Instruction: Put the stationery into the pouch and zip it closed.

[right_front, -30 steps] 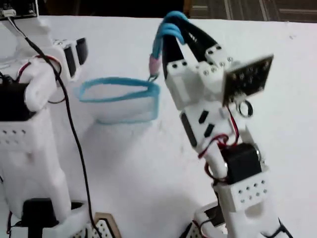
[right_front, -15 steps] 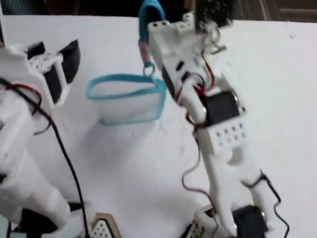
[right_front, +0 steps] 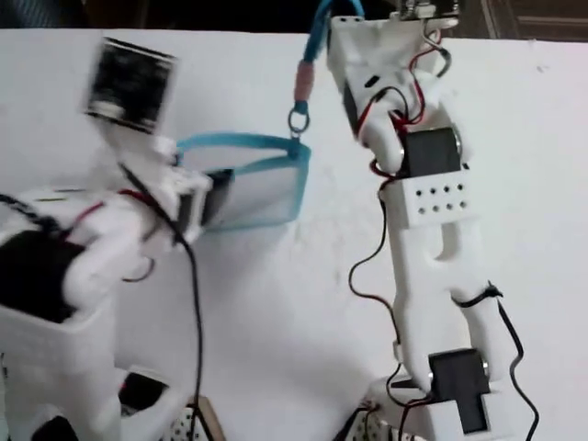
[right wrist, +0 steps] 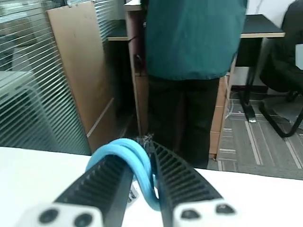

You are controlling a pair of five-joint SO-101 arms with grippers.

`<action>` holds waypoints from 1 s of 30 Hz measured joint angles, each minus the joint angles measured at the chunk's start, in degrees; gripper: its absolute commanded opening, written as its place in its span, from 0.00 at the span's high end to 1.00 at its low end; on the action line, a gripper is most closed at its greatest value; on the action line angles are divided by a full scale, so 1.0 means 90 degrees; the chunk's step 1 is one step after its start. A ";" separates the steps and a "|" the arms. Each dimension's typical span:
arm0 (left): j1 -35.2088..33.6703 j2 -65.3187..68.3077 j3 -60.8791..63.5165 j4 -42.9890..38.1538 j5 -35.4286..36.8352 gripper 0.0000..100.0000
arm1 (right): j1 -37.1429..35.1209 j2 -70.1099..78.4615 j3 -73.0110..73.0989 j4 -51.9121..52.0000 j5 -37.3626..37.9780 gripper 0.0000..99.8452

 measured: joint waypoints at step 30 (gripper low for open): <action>-0.1661 -0.0166 0.4444 -0.5187 0.0225 0.86 | -0.1397 -0.1836 -0.0020 0.1192 0.0000 0.98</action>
